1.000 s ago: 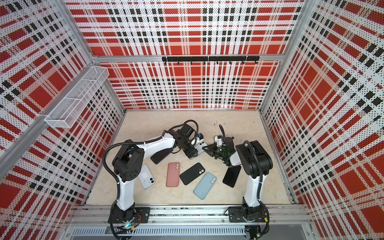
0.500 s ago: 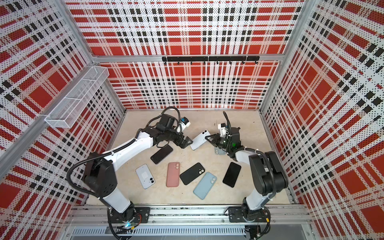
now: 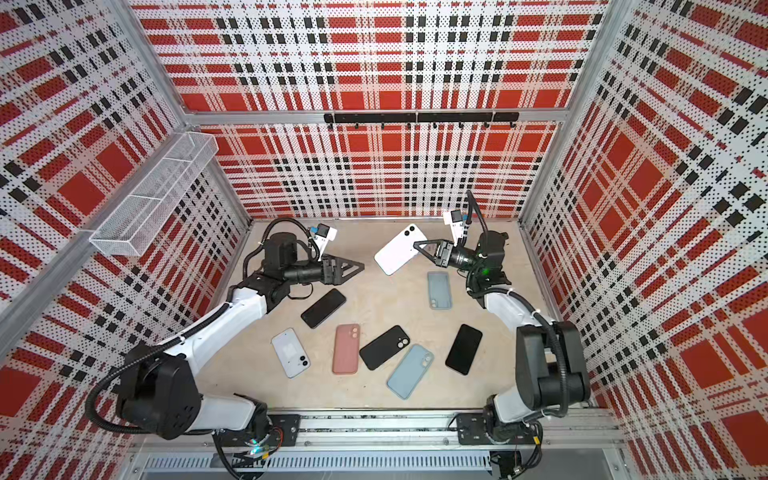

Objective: Put the phone into the phone case
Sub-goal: 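Grasp the white phone with the right gripper and lift it upright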

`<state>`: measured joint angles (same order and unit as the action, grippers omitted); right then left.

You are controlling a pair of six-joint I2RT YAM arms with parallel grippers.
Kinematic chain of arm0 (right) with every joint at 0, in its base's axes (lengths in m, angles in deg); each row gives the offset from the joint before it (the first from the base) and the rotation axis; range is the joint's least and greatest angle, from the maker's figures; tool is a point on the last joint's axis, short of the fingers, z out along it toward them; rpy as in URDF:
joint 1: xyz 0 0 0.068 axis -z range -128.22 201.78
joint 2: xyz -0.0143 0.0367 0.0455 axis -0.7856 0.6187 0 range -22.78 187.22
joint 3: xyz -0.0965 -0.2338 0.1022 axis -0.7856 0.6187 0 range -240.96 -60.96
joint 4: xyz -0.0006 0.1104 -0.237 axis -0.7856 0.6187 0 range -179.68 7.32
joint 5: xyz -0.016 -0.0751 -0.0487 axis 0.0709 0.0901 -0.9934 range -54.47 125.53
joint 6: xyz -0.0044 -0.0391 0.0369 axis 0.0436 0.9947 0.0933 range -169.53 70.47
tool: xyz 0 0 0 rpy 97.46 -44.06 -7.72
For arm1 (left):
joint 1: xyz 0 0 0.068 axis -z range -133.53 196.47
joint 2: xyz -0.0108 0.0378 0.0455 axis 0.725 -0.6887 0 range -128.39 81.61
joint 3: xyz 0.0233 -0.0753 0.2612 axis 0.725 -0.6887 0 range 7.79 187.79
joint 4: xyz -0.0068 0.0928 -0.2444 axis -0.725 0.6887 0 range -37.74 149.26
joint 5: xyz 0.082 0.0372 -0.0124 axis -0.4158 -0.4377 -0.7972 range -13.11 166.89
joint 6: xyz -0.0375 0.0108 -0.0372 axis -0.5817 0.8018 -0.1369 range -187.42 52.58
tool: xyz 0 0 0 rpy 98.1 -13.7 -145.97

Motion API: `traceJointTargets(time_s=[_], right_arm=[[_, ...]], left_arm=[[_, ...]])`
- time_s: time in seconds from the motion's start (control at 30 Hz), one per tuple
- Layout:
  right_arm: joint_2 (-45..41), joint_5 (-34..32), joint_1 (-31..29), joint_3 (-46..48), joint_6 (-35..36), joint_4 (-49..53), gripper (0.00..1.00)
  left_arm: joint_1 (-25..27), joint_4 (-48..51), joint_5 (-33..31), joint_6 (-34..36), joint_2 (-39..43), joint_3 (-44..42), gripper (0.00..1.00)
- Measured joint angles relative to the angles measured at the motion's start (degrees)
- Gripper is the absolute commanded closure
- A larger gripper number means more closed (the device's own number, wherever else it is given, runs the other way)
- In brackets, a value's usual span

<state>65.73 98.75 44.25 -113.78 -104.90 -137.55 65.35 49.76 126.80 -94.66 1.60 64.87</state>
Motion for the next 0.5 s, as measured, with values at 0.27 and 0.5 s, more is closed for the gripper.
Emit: traceJointTargets(time_s=[0.27, 0.5], right_arm=[[8.28, 3.67, -0.28, -2.12, -18.53, -22.58, 1.0], [8.28, 4.28, -1.18, -2.64, -22.05, -27.39, 1.0]], left_arm=[[3.74, -15.1, 3.43, -11.23, 0.11, -2.1, 0.0], [6.56, -21.29, 3.26, -13.84, -3.15, -0.79, 0.1]])
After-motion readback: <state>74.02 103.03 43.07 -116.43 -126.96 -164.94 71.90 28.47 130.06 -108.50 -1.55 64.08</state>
